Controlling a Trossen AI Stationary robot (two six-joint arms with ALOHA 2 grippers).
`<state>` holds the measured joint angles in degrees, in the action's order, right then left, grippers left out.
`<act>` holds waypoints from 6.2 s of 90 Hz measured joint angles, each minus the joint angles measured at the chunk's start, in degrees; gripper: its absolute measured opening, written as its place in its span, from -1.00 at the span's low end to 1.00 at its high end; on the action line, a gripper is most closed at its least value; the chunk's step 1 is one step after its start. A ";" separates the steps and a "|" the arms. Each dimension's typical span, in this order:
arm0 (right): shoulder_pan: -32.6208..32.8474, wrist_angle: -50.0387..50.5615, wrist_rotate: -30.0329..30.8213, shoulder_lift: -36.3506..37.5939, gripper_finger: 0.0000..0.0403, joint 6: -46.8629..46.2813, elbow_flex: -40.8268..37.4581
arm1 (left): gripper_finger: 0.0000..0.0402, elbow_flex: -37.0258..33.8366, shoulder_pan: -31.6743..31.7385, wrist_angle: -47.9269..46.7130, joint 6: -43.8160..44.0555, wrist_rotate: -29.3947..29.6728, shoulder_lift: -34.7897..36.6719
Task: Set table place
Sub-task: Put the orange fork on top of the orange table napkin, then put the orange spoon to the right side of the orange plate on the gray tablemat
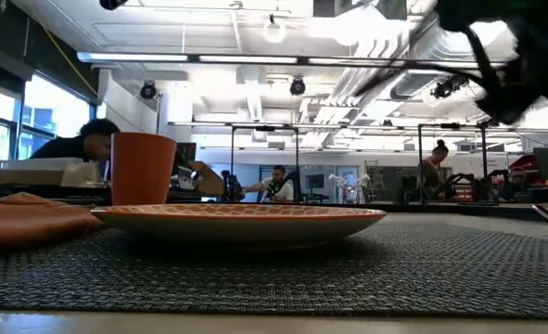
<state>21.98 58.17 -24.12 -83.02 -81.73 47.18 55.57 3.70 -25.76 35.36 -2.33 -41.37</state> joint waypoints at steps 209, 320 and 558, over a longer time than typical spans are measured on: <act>-13.07 -19.94 42.60 1.77 -1.00 11.28 39.39 | -0.46 0.07 -8.43 41.98 -26.63 10.46 -36.90; -16.35 -10.54 32.12 6.08 -0.22 32.23 39.32 | -1.00 12.09 -27.58 -0.80 23.42 19.77 -30.41; -4.48 10.30 12.80 12.57 -0.10 18.43 -4.16 | -0.50 12.25 -46.93 -12.18 55.30 22.01 -30.27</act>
<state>17.49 68.47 -11.32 -70.46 -63.30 43.02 67.82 -43.23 -37.94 90.66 19.68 -71.64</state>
